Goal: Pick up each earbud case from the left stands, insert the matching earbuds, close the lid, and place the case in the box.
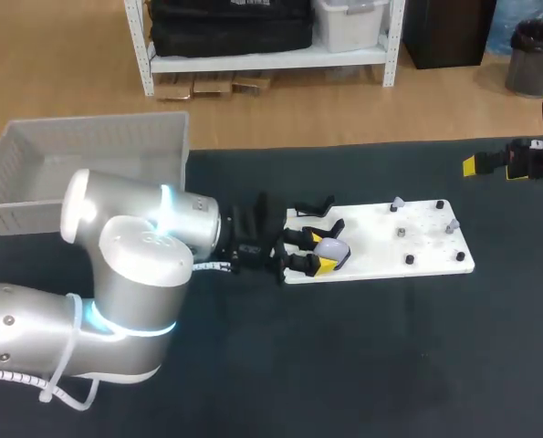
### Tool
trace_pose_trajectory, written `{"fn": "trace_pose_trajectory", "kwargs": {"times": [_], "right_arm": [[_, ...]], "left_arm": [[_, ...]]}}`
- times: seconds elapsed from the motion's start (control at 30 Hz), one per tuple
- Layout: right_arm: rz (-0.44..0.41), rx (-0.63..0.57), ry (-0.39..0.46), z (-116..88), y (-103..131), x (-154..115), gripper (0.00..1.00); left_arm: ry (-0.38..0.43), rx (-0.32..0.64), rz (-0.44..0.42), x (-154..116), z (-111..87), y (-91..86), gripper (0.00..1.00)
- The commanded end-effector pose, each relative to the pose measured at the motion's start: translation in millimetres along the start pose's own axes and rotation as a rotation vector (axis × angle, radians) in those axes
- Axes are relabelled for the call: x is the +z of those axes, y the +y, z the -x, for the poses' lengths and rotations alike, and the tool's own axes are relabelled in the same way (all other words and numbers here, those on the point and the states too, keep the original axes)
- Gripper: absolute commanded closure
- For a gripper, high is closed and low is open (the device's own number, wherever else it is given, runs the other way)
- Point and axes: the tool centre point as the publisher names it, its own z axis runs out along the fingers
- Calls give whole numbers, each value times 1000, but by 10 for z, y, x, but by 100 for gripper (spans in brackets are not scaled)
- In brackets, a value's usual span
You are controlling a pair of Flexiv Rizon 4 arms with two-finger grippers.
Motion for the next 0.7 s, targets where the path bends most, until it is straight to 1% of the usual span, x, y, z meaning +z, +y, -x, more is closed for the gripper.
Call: {"fn": "trace_pose_trajectory", "kwargs": {"times": [0.03, 0.17, 0.3, 0.37, 0.47, 0.53, 0.7], "right_arm": [[0, -1, 1, -1, -3, -3, 0], [0, -1, 1, -1, -3, -3, 0], [0, -1, 1, -1, -3, -3, 0], [0, -1, 1, -1, -3, -3, 0], [0, -1, 1, -1, -3, -3, 0], [0, -1, 1, -1, -3, -3, 0], [0, -1, 1, -1, -3, -3, 0]], "left_arm": [[-3, 2, 0, 4, -19, 2, 64], [0, 1, -3, 4, -18, -13, 61], [3, -1, -5, 4, -28, -12, 60], [5, -1, -5, 5, -30, -11, 58], [7, -1, -7, 13, -38, -8, 59], [7, -1, -10, 20, -40, -11, 61], [10, -4, -13, 28, -50, -14, 62]]}}
